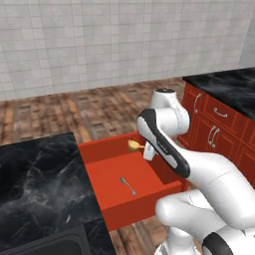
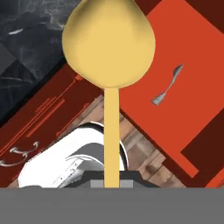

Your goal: Organize the utensils by type. Pick up the wooden spoons from the counter and place them in the open cabinet. Then pick up the metallic utensils from the counter and place them in the open drawer.

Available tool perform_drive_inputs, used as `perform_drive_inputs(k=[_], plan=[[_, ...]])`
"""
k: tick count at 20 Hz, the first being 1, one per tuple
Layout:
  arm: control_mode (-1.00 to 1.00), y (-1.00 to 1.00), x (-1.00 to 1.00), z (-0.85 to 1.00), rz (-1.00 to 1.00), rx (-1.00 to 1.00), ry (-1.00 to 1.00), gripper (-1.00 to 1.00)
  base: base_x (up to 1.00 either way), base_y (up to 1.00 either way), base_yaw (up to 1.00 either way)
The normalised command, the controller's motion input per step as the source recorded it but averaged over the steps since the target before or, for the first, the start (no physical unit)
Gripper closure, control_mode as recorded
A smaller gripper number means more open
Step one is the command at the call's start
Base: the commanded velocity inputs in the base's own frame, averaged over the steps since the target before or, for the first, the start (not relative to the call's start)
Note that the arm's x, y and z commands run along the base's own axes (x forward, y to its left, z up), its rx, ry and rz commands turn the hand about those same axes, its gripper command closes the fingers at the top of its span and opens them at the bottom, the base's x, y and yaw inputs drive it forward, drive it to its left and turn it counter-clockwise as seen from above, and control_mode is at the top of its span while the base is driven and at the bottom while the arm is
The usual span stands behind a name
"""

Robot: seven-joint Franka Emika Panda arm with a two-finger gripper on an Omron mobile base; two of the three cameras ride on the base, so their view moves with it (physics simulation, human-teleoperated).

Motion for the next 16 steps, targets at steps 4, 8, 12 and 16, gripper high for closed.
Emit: perform_drive_inputs(k=[4, 8, 12, 16], plan=[[-1.0, 0.03, 0.48, -0.64, -0.24, 0.0, -0.04, 1.0, 0.0, 0.0, 0.0], [-1.0, 0.0, 0.43, -0.61, -0.27, 0.0, -0.06, 1.0, 0.0, 0.0, 0.0], [-1.0, 0.0, 0.41, -0.59, -0.25, 0.0, -0.09, 1.0, 0.0, 0.0, 0.0], [-1.0, 0.0, 0.39, -0.6, -0.23, -0.01, -0.17, 1.0, 0.0, 0.0, 0.0]])
